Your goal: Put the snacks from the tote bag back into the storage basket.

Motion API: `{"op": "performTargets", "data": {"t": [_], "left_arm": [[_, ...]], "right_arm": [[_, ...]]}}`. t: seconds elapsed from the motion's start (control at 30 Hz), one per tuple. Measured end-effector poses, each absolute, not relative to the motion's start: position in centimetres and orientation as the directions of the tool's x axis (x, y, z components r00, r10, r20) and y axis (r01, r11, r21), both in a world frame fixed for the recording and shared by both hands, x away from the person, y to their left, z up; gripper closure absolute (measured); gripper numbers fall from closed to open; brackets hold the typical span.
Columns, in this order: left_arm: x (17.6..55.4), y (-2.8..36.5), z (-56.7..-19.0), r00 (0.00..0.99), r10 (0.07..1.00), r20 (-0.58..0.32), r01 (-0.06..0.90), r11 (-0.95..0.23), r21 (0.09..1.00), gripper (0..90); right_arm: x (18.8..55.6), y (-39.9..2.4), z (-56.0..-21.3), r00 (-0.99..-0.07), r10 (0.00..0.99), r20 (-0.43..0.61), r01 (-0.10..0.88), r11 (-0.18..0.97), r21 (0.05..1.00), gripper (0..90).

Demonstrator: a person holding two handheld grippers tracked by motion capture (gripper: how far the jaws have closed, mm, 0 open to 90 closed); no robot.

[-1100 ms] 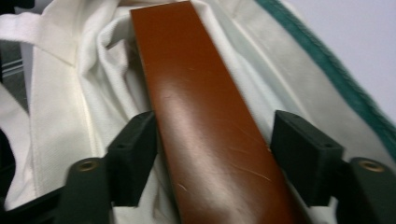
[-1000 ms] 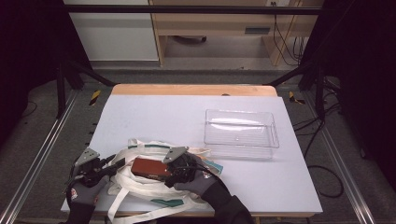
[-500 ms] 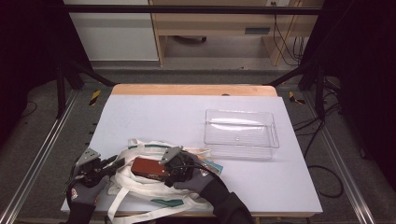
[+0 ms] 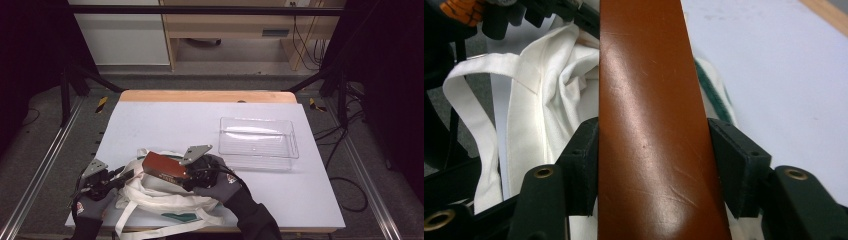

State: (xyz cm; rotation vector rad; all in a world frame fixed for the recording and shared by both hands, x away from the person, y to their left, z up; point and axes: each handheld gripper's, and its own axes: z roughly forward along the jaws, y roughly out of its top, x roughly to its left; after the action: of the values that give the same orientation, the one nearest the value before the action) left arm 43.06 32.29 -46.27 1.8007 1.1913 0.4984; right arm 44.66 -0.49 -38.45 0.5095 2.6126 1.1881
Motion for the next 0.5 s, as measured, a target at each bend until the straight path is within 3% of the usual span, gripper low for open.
{"op": "performTargets", "data": {"t": [0.2, 0.5], "left_arm": [[43.0, 32.3, -46.2, 0.455, 0.88, -0.134, 0.515, -0.137, 0.846, 59.8], [42.7, 32.1, -45.1, 0.473, 0.872, -0.126, 0.472, -0.13, 0.872, 48.5]], "right_arm": [[44.5, -1.9, -37.3, -0.912, 0.408, -0.047, 0.219, 0.581, 0.784, 43.6], [44.2, -4.8, -35.3, -0.906, 0.421, -0.048, 0.212, 0.549, 0.808, 43.5]]}}
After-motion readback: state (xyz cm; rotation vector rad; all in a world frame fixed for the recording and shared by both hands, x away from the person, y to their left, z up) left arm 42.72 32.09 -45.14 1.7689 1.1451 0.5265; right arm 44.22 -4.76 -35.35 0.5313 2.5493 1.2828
